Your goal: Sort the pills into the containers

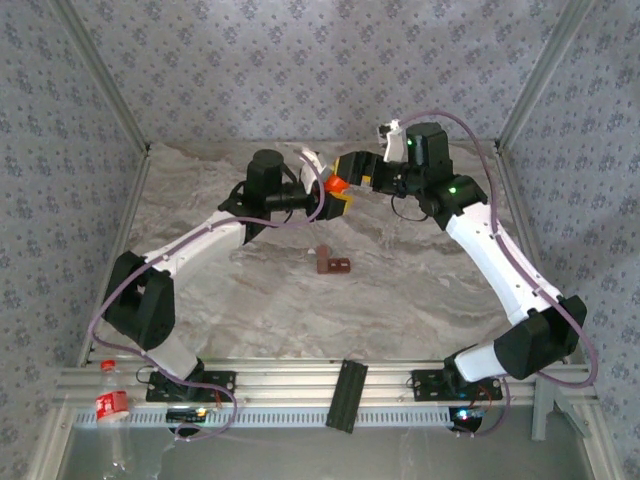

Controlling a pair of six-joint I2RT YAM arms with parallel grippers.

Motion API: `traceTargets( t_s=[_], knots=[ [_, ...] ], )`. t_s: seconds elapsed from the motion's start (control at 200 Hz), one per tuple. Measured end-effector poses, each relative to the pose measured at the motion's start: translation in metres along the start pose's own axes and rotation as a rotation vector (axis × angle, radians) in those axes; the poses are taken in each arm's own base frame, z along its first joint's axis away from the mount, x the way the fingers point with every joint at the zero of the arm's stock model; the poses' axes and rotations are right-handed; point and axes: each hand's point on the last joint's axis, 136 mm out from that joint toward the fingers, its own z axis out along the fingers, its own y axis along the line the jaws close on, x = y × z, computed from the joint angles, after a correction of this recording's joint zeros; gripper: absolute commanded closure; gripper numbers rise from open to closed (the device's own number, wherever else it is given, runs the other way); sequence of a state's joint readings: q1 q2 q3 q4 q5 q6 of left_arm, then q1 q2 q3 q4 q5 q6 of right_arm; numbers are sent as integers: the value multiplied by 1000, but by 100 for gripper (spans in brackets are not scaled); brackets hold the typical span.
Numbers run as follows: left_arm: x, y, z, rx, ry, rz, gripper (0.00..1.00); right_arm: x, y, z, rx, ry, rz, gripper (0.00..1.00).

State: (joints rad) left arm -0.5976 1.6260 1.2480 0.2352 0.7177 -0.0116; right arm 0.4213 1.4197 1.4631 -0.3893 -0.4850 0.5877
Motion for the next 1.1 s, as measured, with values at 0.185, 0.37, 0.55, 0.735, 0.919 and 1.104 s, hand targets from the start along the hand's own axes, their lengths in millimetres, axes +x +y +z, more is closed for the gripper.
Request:
traceTargets(
  t_s=[0.185, 0.37, 0.55, 0.735, 0.919, 1.104],
  knots=[
    [1, 0, 0, 0, 2, -2, 100, 1, 0, 2, -7, 7, 4, 37],
    [4, 2, 1, -5, 11, -15, 100, 1, 3, 4, -30, 15, -27, 56],
    [4, 4, 1, -13, 11, -17, 100, 0, 2, 4, -90, 36, -75, 58],
    [5, 0, 1, 6, 16, -23, 100, 4, 0, 0, -216, 60, -234, 58],
    [5, -10, 2, 54, 18, -57, 100, 7, -3, -7, -344, 86, -322, 60],
    [10, -12, 2, 67, 26, -97, 100, 7, -8, -6, -401, 101, -322, 27]
  ],
)
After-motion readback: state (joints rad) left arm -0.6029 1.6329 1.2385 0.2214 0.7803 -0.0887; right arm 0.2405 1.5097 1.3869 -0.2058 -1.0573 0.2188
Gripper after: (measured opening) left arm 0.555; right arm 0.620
